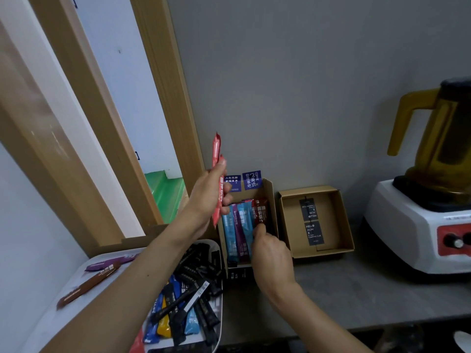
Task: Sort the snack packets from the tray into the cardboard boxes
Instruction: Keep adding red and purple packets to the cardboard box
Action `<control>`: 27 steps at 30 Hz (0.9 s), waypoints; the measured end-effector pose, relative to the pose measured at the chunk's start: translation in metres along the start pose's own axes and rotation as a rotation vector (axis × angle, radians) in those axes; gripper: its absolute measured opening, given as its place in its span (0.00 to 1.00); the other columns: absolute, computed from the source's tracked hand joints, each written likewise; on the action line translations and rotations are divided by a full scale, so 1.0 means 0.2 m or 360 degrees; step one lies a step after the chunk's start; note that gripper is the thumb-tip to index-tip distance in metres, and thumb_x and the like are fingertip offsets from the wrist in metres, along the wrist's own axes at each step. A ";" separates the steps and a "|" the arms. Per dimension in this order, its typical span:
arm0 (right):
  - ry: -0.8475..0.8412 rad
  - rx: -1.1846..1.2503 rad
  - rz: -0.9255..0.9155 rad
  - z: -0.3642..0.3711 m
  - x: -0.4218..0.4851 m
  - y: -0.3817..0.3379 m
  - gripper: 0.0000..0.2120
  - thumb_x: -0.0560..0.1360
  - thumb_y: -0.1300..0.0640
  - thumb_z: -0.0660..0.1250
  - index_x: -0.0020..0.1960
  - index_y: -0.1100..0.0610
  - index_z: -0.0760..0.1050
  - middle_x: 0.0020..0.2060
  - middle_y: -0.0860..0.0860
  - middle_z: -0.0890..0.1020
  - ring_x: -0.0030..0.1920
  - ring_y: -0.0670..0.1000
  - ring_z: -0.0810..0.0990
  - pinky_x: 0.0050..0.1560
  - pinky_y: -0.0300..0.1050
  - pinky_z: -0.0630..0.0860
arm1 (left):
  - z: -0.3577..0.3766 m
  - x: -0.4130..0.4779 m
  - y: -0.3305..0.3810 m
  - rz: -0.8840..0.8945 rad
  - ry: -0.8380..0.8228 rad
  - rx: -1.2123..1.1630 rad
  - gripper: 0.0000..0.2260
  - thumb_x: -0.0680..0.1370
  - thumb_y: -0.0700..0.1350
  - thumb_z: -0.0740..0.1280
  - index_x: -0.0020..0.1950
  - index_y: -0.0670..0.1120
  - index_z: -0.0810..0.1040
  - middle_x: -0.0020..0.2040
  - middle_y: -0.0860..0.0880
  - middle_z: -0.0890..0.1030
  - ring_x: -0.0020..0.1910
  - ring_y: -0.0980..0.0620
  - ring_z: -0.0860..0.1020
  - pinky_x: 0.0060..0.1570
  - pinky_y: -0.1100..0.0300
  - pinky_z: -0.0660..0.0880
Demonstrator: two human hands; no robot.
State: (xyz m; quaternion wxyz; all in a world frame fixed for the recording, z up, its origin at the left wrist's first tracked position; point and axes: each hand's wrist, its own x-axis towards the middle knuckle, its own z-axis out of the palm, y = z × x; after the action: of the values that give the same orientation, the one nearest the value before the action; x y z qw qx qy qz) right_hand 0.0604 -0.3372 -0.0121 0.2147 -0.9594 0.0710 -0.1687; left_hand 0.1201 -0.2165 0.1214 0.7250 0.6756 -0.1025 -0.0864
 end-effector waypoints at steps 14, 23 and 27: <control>0.0103 0.0254 -0.0069 -0.01 0.01 0.01 0.13 0.82 0.49 0.66 0.65 0.51 0.74 0.62 0.48 0.77 0.55 0.46 0.83 0.52 0.40 0.82 | -0.01 -0.09 -0.08 0.0216 0.0122 -0.0092 0.10 0.87 0.46 0.57 0.61 0.43 0.73 0.43 0.46 0.84 0.42 0.50 0.84 0.50 0.52 0.82; -0.0183 0.2124 0.0158 -0.14 -0.04 -0.07 0.14 0.75 0.48 0.74 0.58 0.53 0.80 0.50 0.54 0.86 0.49 0.53 0.87 0.44 0.47 0.84 | 0.03 -0.07 -0.12 0.0219 0.0014 -0.0001 0.11 0.87 0.43 0.56 0.68 0.44 0.71 0.52 0.43 0.86 0.55 0.44 0.85 0.63 0.43 0.78; -0.0153 0.2123 0.0212 -0.11 -0.03 -0.03 0.14 0.73 0.55 0.78 0.56 0.54 0.81 0.50 0.54 0.85 0.53 0.58 0.85 0.48 0.56 0.86 | 0.04 -0.06 -0.05 0.0291 -0.0015 -0.0024 0.09 0.86 0.45 0.59 0.65 0.44 0.69 0.55 0.41 0.85 0.55 0.44 0.85 0.59 0.46 0.80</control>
State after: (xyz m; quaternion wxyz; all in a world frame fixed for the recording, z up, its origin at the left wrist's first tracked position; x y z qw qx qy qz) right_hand 0.0467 -0.3391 0.0078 0.7744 -0.6212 0.0010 -0.1200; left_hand 0.1066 -0.2210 0.1123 0.7345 0.6574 -0.1665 -0.0236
